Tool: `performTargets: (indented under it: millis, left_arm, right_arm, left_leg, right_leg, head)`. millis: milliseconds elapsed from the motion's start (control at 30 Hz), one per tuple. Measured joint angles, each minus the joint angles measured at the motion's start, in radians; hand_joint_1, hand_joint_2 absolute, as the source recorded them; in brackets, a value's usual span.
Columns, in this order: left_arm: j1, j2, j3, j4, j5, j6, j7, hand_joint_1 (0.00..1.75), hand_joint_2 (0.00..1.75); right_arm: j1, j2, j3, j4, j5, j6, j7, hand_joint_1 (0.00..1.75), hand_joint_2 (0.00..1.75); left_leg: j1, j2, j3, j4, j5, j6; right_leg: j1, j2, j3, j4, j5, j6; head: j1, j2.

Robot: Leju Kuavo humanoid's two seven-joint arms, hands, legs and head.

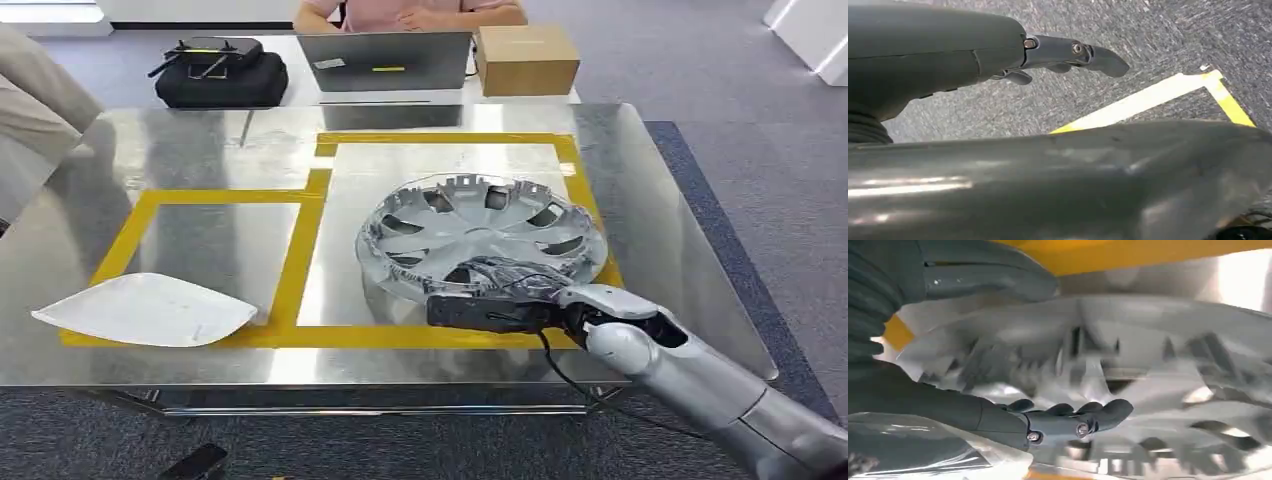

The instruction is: Take the parts from the cabinet and place them on the table.

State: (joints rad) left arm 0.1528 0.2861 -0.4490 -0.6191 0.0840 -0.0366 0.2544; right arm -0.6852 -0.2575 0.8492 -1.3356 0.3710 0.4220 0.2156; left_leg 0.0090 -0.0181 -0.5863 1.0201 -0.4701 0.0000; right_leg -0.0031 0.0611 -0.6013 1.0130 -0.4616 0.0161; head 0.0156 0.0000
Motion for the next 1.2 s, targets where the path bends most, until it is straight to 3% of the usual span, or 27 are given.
performTargets:
  millis: [200,633,700,767,867,1067,1133,1167,1200]
  left_arm:
    - [-0.001,0.011,-0.017,0.004,0.043,-0.014,-0.053,0.00,0.00]
    - [0.000,0.025,-0.072,0.022,0.098,-0.011,-0.097,0.00,0.00]
    - [0.006,0.026,-0.077,0.022,0.113,0.005,-0.102,0.00,0.00]
    - [0.022,0.027,-0.088,0.006,0.125,0.046,-0.082,0.00,0.00]
    - [0.055,0.035,-0.107,-0.051,0.146,0.088,-0.038,0.00,0.00]
    - [0.079,0.052,-0.148,-0.116,0.162,0.117,-0.013,0.00,0.00]
    - [0.079,0.056,-0.153,-0.125,0.168,0.124,-0.012,0.00,0.00]
    - [0.079,0.056,-0.157,-0.130,0.170,0.130,-0.012,0.00,0.00]
    - [0.079,0.057,-0.164,-0.133,0.176,0.133,-0.012,0.00,0.00]
  right_arm:
    - [-0.123,-0.012,0.070,-0.054,-0.209,0.066,0.035,0.00,1.75]
    - [-0.302,-0.066,0.228,-0.145,-0.256,0.072,0.055,0.00,1.75]
    - [-0.318,-0.072,0.256,-0.169,-0.115,-0.025,0.068,0.00,1.75]
    - [-0.317,-0.076,0.274,-0.206,0.149,-0.140,0.084,0.00,1.75]
    - [-0.269,-0.077,0.277,-0.258,0.355,-0.216,0.087,0.00,1.75]
    - [-0.183,-0.077,0.276,-0.329,0.488,-0.274,0.088,0.00,1.75]
    - [-0.164,-0.077,0.269,-0.346,0.535,-0.301,0.081,0.00,1.75]
    - [-0.152,-0.077,0.262,-0.356,0.557,-0.317,0.077,0.00,1.75]
    - [-0.141,-0.077,0.252,-0.364,0.569,-0.329,0.073,0.00,1.75]
  left_leg:
    - [0.000,0.000,0.000,0.000,0.000,0.000]
    - [0.000,0.000,0.000,0.000,0.000,0.000]
    - [0.000,0.000,0.000,0.000,0.000,0.000]
    - [0.000,0.000,0.000,0.000,0.000,0.000]
    - [-0.001,0.000,0.000,0.004,-0.002,0.002]
    - [-0.006,-0.001,-0.001,0.006,-0.005,0.009]
    - [-0.009,0.000,0.001,0.007,0.002,0.017]
    - [0.001,0.007,0.005,-0.014,0.016,0.026]
    - [0.002,0.015,0.007,-0.022,0.022,0.030]
  right_leg:
    - [0.000,0.000,0.000,0.000,0.000,0.000]
    - [0.000,0.000,0.000,0.000,0.000,0.000]
    - [0.000,0.000,0.000,0.000,0.000,0.000]
    - [0.000,0.001,0.000,0.000,0.000,0.000]
    - [-0.001,0.001,0.000,-0.002,0.000,0.001]
    - [-0.006,0.001,0.001,-0.003,0.000,0.008]
    - [-0.009,0.004,0.003,-0.008,0.009,0.017]
    - [-0.005,0.003,0.001,-0.006,0.004,0.021]
    - [-0.006,-0.022,-0.011,0.007,-0.020,0.024]
  head:
    - [0.000,0.000]
    - [0.000,0.000]
    - [0.000,0.000]
    - [0.001,0.000]
    - [0.000,0.000]
    - [-0.001,0.000]
    - [-0.001,0.000]
    - [0.000,0.000]
    - [0.002,0.000]
